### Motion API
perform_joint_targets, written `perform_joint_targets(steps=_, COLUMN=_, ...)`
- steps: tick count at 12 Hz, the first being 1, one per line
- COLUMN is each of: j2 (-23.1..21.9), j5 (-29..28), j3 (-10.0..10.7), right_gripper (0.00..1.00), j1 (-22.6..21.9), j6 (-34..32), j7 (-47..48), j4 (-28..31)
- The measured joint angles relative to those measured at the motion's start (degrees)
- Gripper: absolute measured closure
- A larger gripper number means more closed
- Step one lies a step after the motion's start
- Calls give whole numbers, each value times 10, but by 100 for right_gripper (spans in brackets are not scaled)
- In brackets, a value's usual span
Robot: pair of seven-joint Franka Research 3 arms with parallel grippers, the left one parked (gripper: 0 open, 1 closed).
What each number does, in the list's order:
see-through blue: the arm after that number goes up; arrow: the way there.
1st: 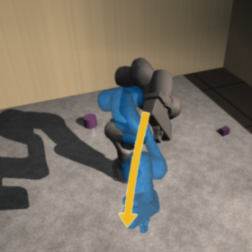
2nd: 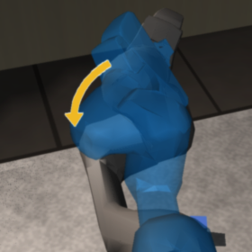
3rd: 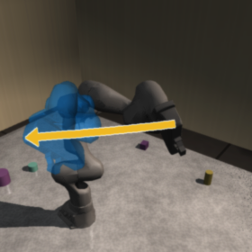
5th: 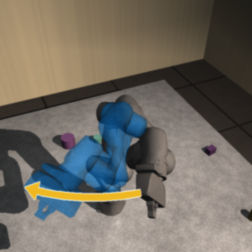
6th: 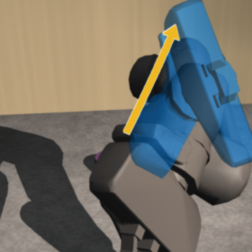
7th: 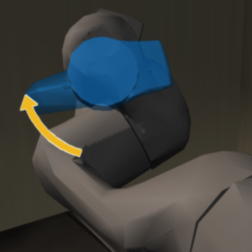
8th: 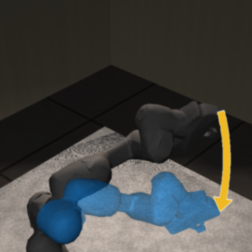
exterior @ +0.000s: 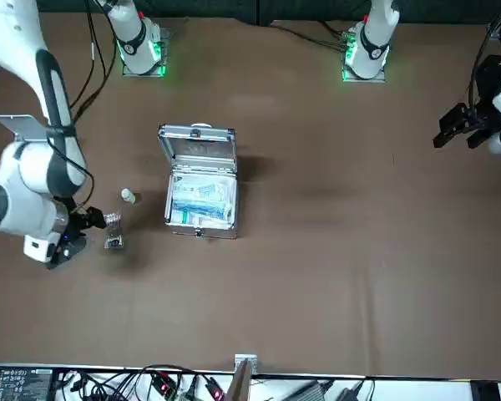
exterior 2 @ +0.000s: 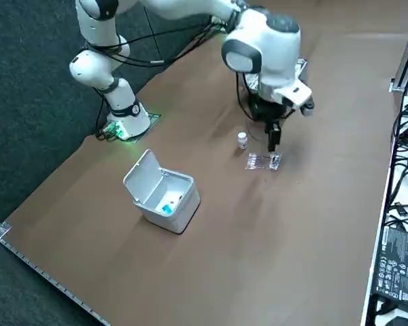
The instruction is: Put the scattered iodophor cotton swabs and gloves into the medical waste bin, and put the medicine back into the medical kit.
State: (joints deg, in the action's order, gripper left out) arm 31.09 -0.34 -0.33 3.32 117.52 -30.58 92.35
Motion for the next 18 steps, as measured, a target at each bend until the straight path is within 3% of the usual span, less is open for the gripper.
perform_joint_targets(steps=3, j2=54, j5=1, j3=0, right_gripper=14, j1=-24, j6=80, j7=-64, j4=3)
perform_joint_targets(steps=7, j2=69, j5=6, j3=0, right_gripper=19, j1=-50, j6=144, j7=-66, j4=24)
perform_joint_targets(steps=18, j2=90, j5=40, j3=4, right_gripper=32, j1=-52, j6=182, j7=-80, j4=38)
